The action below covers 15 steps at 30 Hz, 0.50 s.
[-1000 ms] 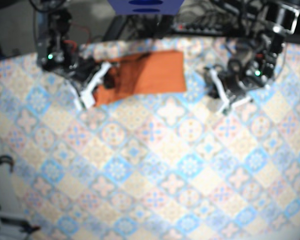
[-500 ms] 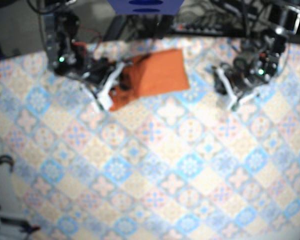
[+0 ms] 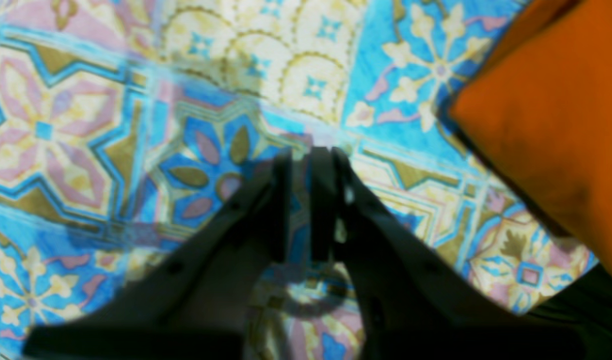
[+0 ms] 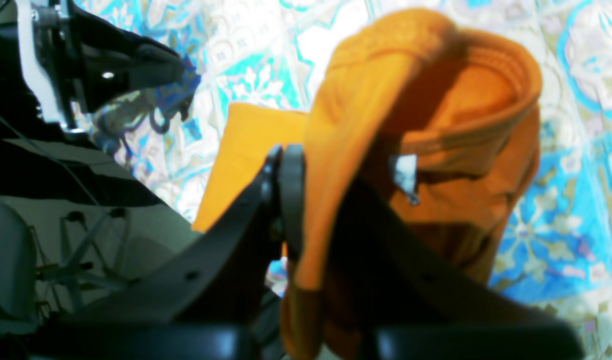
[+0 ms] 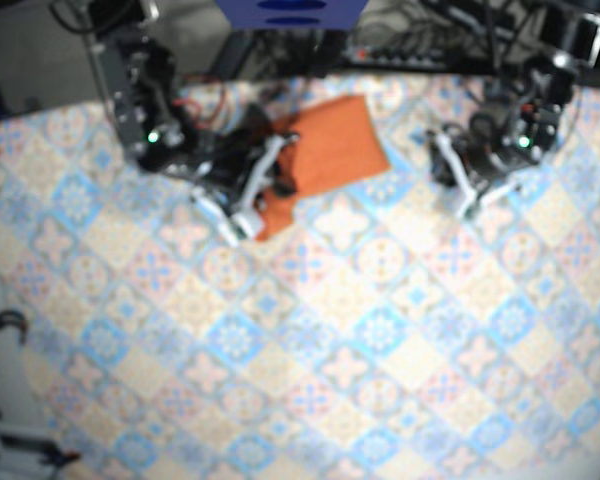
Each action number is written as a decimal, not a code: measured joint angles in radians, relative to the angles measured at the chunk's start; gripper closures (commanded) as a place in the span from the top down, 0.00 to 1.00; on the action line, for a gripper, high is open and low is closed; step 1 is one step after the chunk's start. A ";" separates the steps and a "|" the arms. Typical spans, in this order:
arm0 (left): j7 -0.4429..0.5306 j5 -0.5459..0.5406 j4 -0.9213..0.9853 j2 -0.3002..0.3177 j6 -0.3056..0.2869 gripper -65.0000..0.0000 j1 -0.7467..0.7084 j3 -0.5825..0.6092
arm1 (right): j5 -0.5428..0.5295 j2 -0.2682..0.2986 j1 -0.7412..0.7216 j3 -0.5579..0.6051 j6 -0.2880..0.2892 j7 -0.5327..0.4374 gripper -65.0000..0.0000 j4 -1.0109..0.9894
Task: Fold the T-shirt properly
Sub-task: 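Lift and fold the held end toward the left gripper with the right gripper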
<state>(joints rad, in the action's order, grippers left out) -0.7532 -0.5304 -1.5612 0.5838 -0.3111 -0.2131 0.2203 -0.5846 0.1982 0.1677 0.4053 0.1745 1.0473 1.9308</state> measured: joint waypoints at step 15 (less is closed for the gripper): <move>0.000 0.000 0.000 0.000 0.000 0.11 0.001 0.000 | 0.653 0.001 -0.052 0.423 0.005 0.043 0.00 -0.023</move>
<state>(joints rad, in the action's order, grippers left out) -0.7536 -0.5308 -1.5612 0.5842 -0.3111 -0.2119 0.2203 0.0685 0.1993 0.1154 0.8288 0.1791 1.0901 1.9083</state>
